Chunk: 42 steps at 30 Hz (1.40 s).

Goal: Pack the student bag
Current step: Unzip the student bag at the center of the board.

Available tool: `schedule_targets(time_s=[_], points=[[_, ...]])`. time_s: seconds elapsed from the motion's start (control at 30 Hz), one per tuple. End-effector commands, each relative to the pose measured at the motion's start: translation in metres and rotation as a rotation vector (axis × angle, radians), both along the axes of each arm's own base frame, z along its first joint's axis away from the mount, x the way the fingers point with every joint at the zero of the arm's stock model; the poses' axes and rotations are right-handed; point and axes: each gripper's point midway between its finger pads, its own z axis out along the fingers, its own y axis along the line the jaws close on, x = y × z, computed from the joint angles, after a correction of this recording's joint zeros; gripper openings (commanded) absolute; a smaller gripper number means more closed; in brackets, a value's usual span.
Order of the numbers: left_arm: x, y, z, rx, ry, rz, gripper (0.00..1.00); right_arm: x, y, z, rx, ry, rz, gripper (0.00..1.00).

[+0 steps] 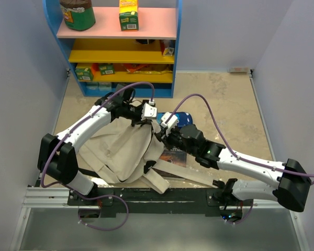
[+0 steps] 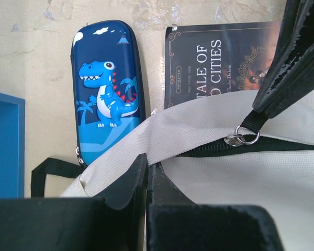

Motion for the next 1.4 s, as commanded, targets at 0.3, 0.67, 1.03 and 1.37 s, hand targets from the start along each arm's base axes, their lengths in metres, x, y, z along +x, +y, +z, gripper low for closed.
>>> schedule_targets(time_s=[0.3, 0.67, 1.03, 1.37], points=[[-0.001, -0.009, 0.020, -0.055, -0.052, -0.021, 0.00, 0.007, -0.007, 0.022, 0.052, -0.033, -0.055, 0.59], [-0.005, -0.009, 0.020, -0.056, -0.050, -0.039, 0.00, 0.008, 0.005, -0.010, -0.014, -0.001, -0.008, 0.42], [0.003, -0.010, 0.015, -0.048, -0.041, -0.016, 0.00, 0.004, -0.003, -0.004, 0.001, -0.027, -0.011, 0.00], [0.055, -0.010, 0.015, -0.056, -0.087, 0.236, 0.00, -0.028, 0.021, -0.020, 0.040, 0.079, 0.063, 0.00]])
